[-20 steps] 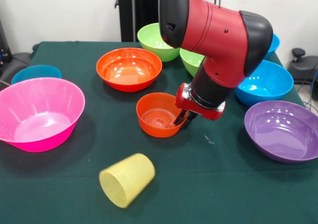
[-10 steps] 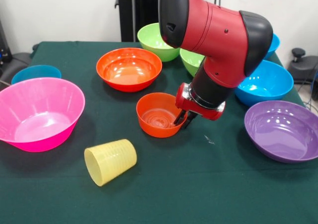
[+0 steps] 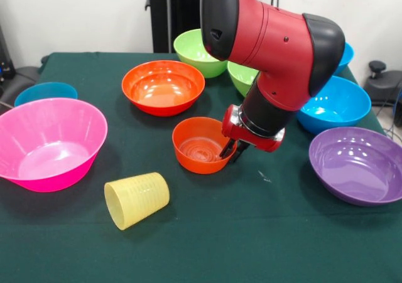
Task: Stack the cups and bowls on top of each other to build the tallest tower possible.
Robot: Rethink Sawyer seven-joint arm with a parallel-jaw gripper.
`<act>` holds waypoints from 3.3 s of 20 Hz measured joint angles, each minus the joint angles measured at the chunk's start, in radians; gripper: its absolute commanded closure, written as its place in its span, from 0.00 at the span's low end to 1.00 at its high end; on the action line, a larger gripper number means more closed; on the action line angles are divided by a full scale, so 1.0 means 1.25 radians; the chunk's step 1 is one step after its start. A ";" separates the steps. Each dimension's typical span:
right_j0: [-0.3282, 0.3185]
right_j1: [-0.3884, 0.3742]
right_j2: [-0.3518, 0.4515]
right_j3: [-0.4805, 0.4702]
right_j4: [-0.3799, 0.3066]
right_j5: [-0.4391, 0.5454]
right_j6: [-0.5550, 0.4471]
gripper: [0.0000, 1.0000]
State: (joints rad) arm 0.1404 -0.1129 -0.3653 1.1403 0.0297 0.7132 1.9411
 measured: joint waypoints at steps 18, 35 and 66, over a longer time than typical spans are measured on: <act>-0.007 -0.005 0.007 0.004 0.000 -0.002 0.000 1.00; -0.025 -0.010 0.023 0.002 0.001 -0.001 0.000 1.00; -0.070 -0.009 0.060 -0.035 0.018 0.032 0.000 1.00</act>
State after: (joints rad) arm 0.0525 -0.1243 -0.2899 1.0972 0.0522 0.7537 1.9411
